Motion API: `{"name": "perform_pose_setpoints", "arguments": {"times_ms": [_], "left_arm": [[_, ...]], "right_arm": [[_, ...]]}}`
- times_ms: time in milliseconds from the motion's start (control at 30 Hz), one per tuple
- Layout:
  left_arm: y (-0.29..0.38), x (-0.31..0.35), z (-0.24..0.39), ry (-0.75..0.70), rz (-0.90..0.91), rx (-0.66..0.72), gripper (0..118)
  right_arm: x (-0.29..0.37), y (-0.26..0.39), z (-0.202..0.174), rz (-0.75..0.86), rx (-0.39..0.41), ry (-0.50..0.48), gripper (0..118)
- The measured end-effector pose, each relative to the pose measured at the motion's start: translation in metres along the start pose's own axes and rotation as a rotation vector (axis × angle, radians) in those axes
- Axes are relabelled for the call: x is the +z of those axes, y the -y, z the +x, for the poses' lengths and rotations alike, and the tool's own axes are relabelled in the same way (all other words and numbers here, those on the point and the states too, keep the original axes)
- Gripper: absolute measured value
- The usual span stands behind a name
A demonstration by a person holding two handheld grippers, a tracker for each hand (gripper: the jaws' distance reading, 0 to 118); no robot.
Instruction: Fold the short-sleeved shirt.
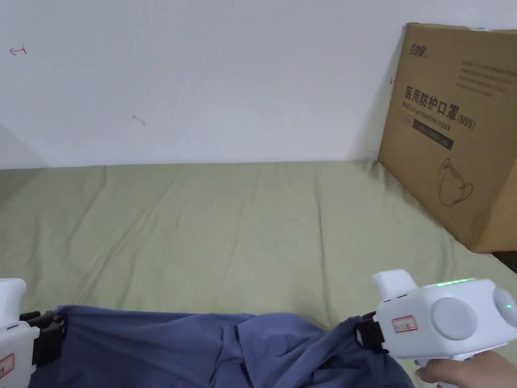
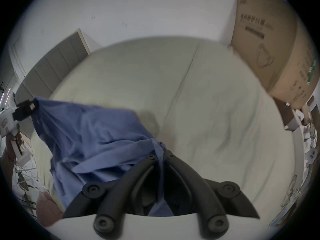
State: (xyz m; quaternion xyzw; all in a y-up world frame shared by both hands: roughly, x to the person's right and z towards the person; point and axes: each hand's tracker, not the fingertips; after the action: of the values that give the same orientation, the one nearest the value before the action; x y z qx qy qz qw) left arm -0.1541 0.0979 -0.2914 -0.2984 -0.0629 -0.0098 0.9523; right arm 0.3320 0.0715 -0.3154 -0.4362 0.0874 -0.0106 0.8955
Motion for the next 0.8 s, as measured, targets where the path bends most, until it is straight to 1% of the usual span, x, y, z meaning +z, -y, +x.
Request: {"name": "perform_pose_setpoints", "arguments": {"times_ms": [67,133,167,267,300,367,467,533,633,800], "left_arm": [[-0.01,0.017,-0.002,-0.028,0.038,-0.003,5],[-0.026,0.033,-0.008,-0.029,0.069,0.008,5],[-0.038,0.042,-0.01,-0.033,0.082,0.01,5],[-0.077,0.073,-0.011,-0.044,0.169,0.001,5],[-0.089,0.084,-0.009,-0.05,0.194,-0.012,4],[-0.118,0.108,-0.005,-0.055,0.246,-0.028,5],[-0.157,0.138,0.003,-0.03,0.324,-0.045,4],[-0.181,0.155,0.01,-0.032,0.377,-0.039,4],[-0.22,0.17,0.017,-0.027,0.415,0.006,4],[-0.275,0.164,0.029,-0.05,0.459,0.046,4]], "right_arm": [[0.041,-0.007,0.007,0.09,-0.006,0.027,3],[0.082,-0.016,0.018,0.159,-0.027,0.011,3],[0.103,-0.023,0.024,0.183,-0.035,0.018,3],[0.162,-0.04,0.034,0.269,-0.03,0.074,3],[0.182,-0.045,0.028,0.295,-0.019,0.094,3],[0.221,-0.058,0.027,0.364,-0.031,0.113,3],[0.266,-0.082,0.029,0.438,-0.019,0.121,3],[0.291,-0.1,0.027,0.47,-0.009,0.155,3],[0.317,-0.136,0.028,0.513,0.01,0.201,3],[0.341,-0.202,0.025,0.622,0.019,0.298,3]]}}
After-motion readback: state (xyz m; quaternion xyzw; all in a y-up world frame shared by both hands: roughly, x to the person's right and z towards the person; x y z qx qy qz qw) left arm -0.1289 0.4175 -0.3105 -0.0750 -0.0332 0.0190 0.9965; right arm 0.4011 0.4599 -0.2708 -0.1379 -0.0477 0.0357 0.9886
